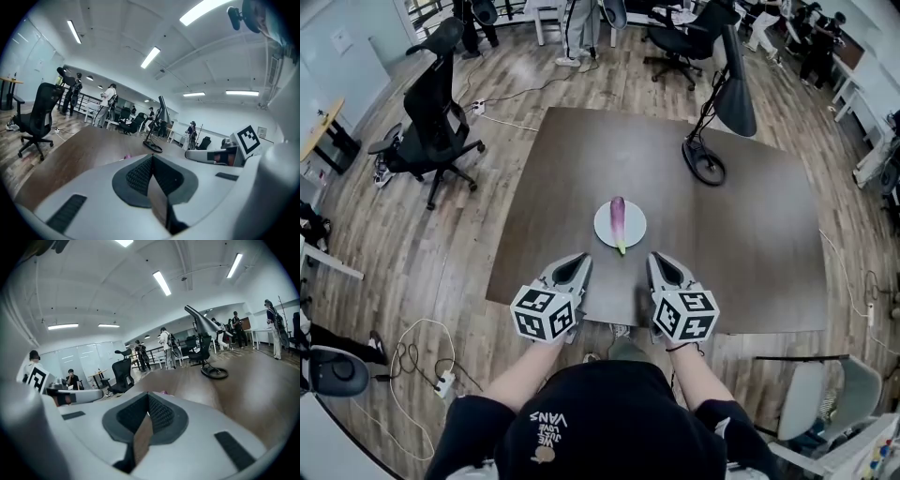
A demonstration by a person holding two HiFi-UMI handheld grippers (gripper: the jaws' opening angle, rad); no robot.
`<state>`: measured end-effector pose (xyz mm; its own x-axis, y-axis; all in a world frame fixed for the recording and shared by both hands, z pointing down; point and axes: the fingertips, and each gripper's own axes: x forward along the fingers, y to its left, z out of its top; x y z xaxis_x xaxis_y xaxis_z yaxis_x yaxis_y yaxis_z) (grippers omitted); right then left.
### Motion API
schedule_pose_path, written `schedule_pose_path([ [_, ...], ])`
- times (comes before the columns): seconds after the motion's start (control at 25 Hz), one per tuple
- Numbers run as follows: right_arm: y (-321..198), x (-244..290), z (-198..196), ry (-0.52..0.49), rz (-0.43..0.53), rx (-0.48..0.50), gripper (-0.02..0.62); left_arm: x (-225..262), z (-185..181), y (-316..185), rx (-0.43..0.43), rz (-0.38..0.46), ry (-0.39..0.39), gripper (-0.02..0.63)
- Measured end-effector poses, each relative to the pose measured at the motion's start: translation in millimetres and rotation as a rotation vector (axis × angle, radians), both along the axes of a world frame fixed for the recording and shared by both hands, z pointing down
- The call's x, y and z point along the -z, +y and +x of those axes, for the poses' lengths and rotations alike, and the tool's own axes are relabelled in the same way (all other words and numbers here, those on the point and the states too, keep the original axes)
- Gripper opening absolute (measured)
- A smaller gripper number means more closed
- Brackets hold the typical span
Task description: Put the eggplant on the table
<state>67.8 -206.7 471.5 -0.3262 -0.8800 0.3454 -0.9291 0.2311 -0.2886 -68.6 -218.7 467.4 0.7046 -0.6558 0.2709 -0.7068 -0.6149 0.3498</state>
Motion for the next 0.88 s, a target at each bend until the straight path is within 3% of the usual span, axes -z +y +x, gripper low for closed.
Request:
schedule_pose_path([
  [0.32, 32.1, 10.9, -3.8, -0.016, 0.051, -0.018, 0.018, 16.0, -4.4, 30.4, -0.036, 0.096, -0.036, 0.011],
  [0.88, 60.2, 20.1, -7.9, 0.027, 0.078, -0.018, 0.018, 26.8, -5.1, 53.6, -0.061, 0.146, -0.048, 0.011],
])
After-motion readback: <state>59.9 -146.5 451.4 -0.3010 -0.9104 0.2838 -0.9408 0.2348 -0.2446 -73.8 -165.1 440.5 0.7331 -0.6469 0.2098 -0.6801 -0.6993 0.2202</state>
